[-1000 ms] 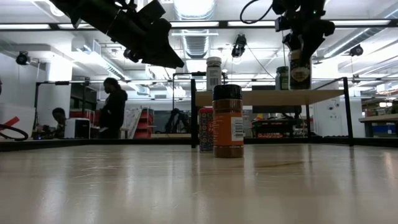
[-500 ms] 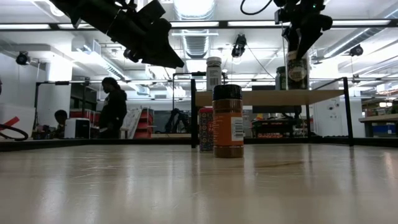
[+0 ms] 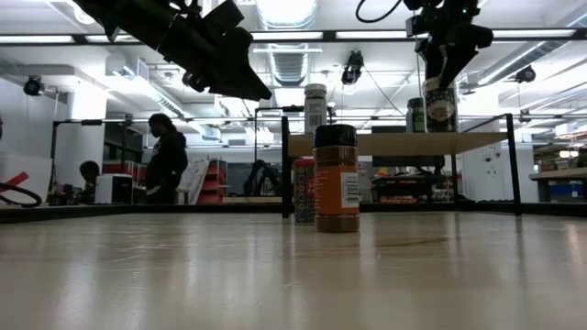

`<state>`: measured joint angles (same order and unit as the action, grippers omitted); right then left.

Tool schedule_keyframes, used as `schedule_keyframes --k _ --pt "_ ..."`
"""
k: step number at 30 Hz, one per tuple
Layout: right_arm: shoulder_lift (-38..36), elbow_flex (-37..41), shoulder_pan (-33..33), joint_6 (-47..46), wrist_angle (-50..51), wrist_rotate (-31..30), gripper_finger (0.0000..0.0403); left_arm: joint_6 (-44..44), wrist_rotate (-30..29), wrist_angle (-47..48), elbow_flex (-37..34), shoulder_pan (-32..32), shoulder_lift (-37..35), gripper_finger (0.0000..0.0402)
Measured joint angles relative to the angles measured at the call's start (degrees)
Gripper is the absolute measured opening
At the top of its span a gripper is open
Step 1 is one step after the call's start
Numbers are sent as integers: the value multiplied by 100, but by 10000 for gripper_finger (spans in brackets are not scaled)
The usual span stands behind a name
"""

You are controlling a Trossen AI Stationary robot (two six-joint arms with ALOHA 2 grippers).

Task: Shelf spices
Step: Put the brown seasoning bottle on the shelf aligned with the green seasoning bottle

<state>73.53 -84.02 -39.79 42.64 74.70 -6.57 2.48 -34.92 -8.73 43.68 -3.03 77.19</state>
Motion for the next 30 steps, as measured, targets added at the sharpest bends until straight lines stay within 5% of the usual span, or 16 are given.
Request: schedule_keyframes --k 30 --pt "-1 1 2 1394 -24 -8 266 0 2 -2 0 2 -2 192"
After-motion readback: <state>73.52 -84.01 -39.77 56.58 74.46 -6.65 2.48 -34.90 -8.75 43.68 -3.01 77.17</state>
